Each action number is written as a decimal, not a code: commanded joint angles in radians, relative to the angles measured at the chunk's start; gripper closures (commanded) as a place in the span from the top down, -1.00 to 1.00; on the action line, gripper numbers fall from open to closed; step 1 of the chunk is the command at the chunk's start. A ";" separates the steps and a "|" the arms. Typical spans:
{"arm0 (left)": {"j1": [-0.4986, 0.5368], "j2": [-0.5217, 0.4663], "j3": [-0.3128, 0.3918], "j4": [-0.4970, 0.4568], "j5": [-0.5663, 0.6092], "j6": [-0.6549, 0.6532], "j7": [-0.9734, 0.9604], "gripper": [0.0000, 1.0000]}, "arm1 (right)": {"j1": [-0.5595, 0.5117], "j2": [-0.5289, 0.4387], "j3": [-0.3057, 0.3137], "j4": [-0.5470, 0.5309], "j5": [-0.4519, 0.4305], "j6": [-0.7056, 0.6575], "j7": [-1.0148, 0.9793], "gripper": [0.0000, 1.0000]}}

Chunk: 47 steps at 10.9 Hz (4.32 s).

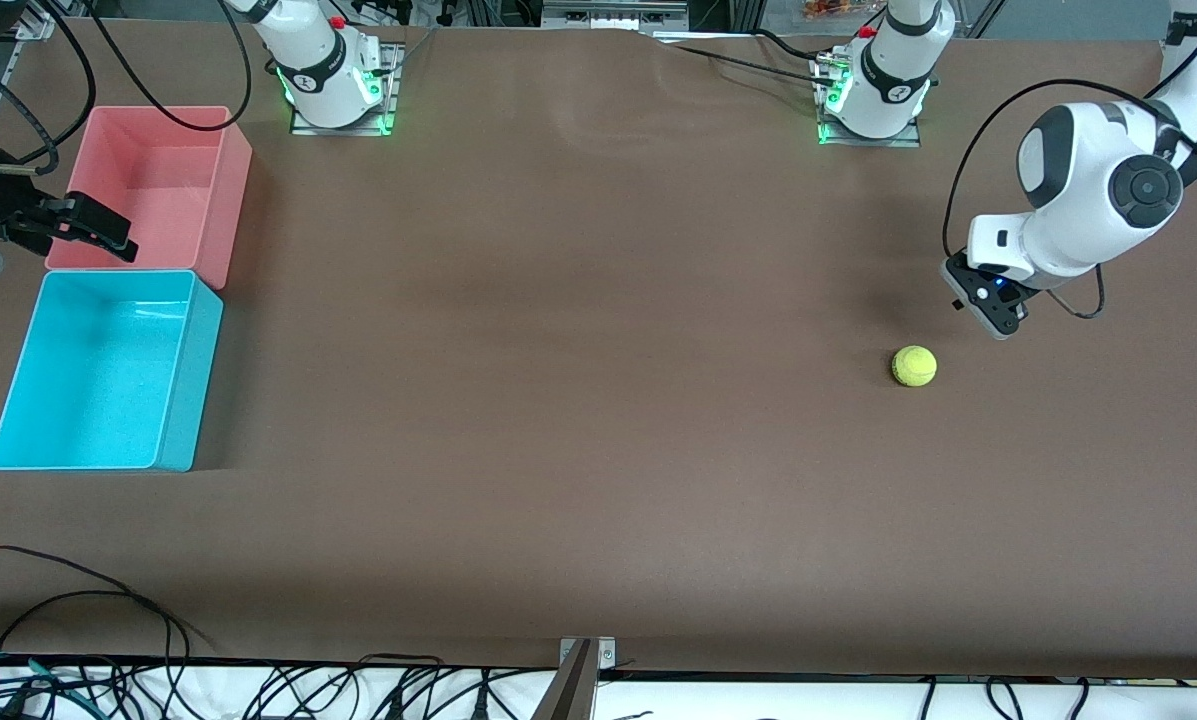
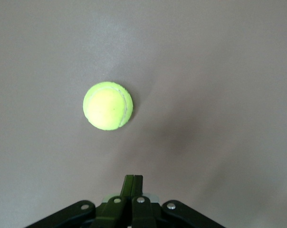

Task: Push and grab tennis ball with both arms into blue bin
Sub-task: 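Move the left gripper down toward the yellow tennis ball, then push the tennis ball with the left gripper toward the cyan bin, then reach the right gripper to the ball while the left gripper withdraws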

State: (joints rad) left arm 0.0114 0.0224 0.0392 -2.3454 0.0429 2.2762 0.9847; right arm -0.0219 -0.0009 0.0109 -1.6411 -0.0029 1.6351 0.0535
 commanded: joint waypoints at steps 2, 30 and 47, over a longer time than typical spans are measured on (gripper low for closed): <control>0.007 0.082 0.034 0.006 0.022 0.143 0.167 -1.00 | 0.002 0.004 -0.003 0.024 0.004 -0.021 -0.007 1.00; 0.018 0.401 0.037 0.149 -0.239 0.290 0.713 -1.00 | 0.003 0.004 -0.002 0.023 0.006 -0.024 -0.004 1.00; -0.031 0.216 0.013 0.155 -0.275 0.074 0.509 1.00 | 0.040 0.226 0.003 0.026 0.018 0.210 -0.012 1.00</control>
State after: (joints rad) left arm -0.0256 0.3222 0.0259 -2.1698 -0.2054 2.4169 1.4488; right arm -0.0088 0.1234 0.0123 -1.6436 -0.0016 1.7329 0.0534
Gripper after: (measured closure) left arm 0.846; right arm 0.000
